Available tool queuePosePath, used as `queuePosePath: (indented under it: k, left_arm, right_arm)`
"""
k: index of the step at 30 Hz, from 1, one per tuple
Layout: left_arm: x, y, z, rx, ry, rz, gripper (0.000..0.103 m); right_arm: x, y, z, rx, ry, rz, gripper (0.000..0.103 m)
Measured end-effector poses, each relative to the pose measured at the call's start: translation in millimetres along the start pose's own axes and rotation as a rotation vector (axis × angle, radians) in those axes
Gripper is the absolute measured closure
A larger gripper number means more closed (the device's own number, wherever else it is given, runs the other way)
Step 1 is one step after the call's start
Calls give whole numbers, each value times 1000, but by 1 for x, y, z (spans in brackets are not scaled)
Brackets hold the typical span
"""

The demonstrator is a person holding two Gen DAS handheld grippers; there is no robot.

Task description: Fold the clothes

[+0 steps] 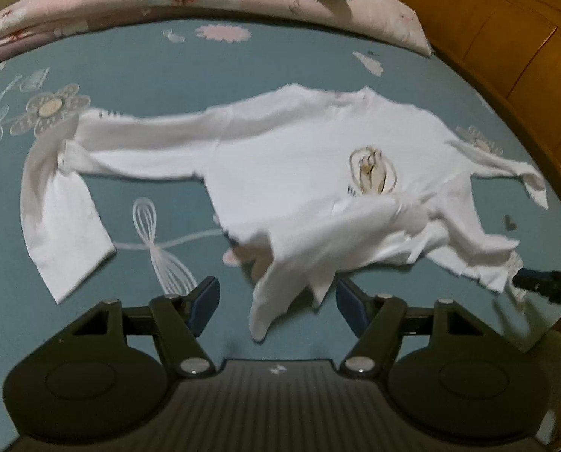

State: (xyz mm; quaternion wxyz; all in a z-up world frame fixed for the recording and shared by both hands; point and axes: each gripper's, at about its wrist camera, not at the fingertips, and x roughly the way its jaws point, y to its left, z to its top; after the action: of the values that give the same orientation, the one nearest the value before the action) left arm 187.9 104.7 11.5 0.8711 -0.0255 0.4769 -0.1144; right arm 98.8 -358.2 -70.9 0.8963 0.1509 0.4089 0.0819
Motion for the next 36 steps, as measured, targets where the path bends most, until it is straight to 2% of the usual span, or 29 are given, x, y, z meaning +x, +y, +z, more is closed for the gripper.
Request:
queuePosePath:
  k: [3, 8, 14, 16, 20, 21, 23, 24, 25, 29, 32, 33, 35, 36]
  left_arm:
    - [17, 0, -18, 4, 12, -7, 34]
    - [34, -6, -38, 49, -61, -41, 33]
    - [54, 1, -39, 76, -154, -36, 32]
    - [63, 5, -36, 70, -161, -51, 31]
    - [85, 10, -36, 40, -119, -115, 30]
    - [90, 12, -36, 30, -108, -132, 27]
    - [95, 13, -39, 26, -127, -164, 15]
    - [98, 14, -39, 28, -125, -197, 3]
    - [100, 14, -38, 36, -122, -223, 1]
    - [102, 8, -39, 75, -138, -193, 1]
    - [100, 9, -37, 33, -138, -184, 2]
    - [99, 11, -36, 8, -138, -194, 5]
    - [98, 16, -35, -24, -145, -223, 21]
    - [97, 17, -34, -34, -148, -233, 33]
  right_arm:
    - [6, -12, -5, 38, -1, -2, 49]
    - [16, -27, -11, 79, -12, 6, 48]
    - [34, -40, -8, 104, -14, 42, 48]
    - [39, -42, -6, 105, -21, 62, 47]
    - [51, -45, 4, 116, -29, 98, 47]
    - [54, -46, 5, 122, -31, 105, 46]
    - [59, -48, 9, 137, -34, 121, 46]
    - [61, -50, 10, 147, -35, 131, 45]
    - [63, -53, 10, 161, -36, 145, 43]
    - [63, -72, 7, 261, -47, 231, 42]
    - [60, -79, 0, 303, -61, 266, 42]
    - [59, -76, -2, 286, -66, 267, 42]
    - [57, -71, -6, 252, -76, 269, 43]
    - [57, -69, -6, 243, -78, 270, 44]
